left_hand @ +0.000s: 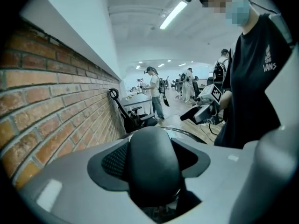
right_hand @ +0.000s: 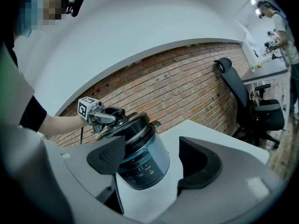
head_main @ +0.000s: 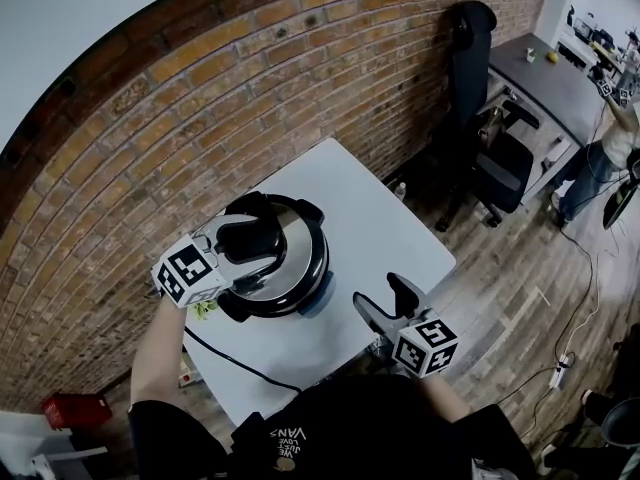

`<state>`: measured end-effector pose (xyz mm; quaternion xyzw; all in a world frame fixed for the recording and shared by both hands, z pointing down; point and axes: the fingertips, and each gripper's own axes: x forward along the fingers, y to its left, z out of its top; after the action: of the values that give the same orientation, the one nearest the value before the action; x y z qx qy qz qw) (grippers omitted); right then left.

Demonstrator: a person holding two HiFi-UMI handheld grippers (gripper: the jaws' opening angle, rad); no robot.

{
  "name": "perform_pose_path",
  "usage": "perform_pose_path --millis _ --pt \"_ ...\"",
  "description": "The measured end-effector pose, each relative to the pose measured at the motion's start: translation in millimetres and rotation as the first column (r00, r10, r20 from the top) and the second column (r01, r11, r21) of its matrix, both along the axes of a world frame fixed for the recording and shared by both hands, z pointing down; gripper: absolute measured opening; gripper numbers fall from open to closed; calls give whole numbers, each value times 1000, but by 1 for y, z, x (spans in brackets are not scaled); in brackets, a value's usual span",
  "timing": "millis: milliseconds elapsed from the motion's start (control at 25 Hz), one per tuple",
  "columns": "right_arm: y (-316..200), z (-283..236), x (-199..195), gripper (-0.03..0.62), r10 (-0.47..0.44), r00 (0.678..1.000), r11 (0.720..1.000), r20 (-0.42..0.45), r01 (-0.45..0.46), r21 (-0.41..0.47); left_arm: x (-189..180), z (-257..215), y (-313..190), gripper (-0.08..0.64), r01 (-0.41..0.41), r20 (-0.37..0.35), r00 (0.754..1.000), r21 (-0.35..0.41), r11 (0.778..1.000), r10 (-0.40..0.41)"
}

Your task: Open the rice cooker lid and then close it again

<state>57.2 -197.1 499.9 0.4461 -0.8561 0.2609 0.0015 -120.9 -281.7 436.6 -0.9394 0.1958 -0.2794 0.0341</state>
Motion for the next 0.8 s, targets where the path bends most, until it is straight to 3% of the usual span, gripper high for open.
perform_pose_path --millis 200,280,360,440,520,720,800 --pt "-7 -10 -3 351 -46 999 999 24 46 23 -21 -42 5 282 151 -165 976 58 987 -140" --pt "-12 -15 -8 351 -75 997 997 31 74 33 -36 -59 9 282 237 -243 946 69 969 -214" --pt "-15 -20 -15 350 -105 994 994 41 103 40 -53 -72 15 282 334 -326 896 52 941 -300" --pt "-18 -25 -22 350 -136 989 990 55 133 46 -72 -82 23 281 426 -413 824 4 905 -387" --pt "-20 -30 -31 350 -165 984 985 68 162 53 -93 -87 34 281 504 -500 734 -54 862 -460" --pt "-24 -41 -51 350 -243 967 969 74 237 75 -147 -81 71 281 672 -657 462 -178 718 -596" --pt "-25 -43 -60 350 -268 961 962 74 262 77 -166 -75 89 281 720 -690 367 -213 660 -624"
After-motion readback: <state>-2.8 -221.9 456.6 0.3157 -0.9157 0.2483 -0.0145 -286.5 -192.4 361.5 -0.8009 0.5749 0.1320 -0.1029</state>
